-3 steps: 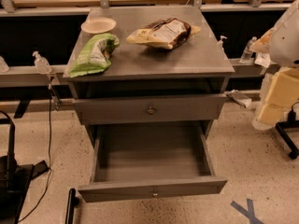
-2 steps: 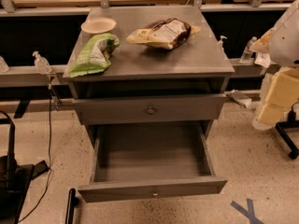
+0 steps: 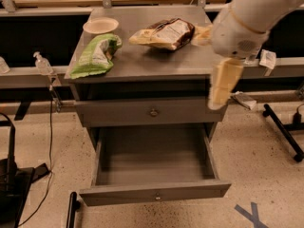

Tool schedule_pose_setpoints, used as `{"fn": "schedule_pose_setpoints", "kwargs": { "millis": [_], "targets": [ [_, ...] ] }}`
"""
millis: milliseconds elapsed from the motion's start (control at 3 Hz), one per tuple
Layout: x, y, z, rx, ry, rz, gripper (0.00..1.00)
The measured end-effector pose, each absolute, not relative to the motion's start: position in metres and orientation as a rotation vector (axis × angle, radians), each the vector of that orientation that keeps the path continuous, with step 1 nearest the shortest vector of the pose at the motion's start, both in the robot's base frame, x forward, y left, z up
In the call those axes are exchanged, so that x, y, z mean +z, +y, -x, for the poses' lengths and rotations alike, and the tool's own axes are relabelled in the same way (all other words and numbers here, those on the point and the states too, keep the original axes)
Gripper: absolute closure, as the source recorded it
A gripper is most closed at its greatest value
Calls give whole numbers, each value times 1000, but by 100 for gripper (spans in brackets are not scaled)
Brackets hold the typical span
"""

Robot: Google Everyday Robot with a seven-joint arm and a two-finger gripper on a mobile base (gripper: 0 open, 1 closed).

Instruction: Place green rice chip bag into middle drawer

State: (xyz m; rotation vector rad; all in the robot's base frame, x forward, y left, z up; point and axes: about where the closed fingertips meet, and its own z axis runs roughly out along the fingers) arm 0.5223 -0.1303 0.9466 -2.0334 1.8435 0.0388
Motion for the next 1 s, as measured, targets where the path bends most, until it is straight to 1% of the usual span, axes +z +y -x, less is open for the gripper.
{"fn": "schedule_pose_setpoints", "kwargs": {
  "millis": [333,1000],
  "targets": [
    [940,-73,-545,77,1566,2175,0],
    [938,-68,-546,27,1523,2235,0]
  ]
}}
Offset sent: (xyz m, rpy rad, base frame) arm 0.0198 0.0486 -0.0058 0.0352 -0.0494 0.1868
